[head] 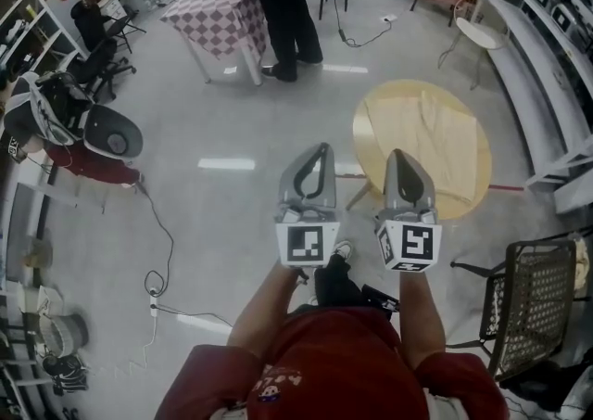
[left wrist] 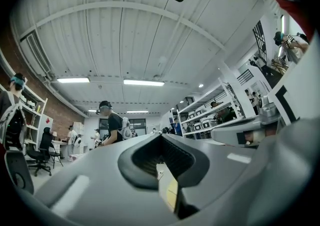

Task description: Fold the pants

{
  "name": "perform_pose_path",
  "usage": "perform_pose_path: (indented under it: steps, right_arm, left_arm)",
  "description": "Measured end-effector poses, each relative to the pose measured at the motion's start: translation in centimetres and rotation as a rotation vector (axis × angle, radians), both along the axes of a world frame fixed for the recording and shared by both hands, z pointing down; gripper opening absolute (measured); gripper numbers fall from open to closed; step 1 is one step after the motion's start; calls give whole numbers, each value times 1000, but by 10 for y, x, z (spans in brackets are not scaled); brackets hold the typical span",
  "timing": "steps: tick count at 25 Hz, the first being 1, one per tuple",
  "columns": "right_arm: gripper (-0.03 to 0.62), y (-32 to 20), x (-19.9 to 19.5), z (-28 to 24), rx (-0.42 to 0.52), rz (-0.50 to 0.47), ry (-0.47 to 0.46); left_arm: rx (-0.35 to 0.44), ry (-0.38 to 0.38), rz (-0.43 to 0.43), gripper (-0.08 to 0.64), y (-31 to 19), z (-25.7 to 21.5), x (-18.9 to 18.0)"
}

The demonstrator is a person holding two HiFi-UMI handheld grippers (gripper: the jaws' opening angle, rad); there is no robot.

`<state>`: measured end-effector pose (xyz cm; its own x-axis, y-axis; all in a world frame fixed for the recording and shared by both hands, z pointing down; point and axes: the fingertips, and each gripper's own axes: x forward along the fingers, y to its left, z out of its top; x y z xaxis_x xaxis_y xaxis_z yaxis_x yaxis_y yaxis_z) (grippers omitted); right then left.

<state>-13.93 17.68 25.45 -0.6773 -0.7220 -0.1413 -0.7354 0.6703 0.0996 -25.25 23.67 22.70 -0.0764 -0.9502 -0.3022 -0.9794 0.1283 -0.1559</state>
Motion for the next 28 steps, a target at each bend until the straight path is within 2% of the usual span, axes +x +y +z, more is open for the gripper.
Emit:
perform_pose_path:
  steps: [4,7,10,12,19,25,28]
  right_arm:
    - [-1,-57,-8,7,-11,34,-12]
    - [0,-93,-12,15,-45,77,-31]
    - [-1,-123,-24,19,-65,109,-48]
    - [0,-144,-25,18,-73,129,-73]
    - [0,-206,4,7,-39,241,-86]
    - [0,-230,38,7,-38,379,-83]
    - [0,-239,46,7,-21,451,-87]
  left_arm:
    - [-11,5,34,6,-57,0,-9]
    - [-32,-40,75,6,-93,-1,-14]
    - [-24,-11,117,6,-128,-2,-25]
    - [-38,-17,146,6,-156,-1,-25]
    - [-47,-11,289,6,-243,-4,0]
    - [-62,-27,414,6,-285,-3,25]
    - [-73,-8,488,6,-307,5,30]
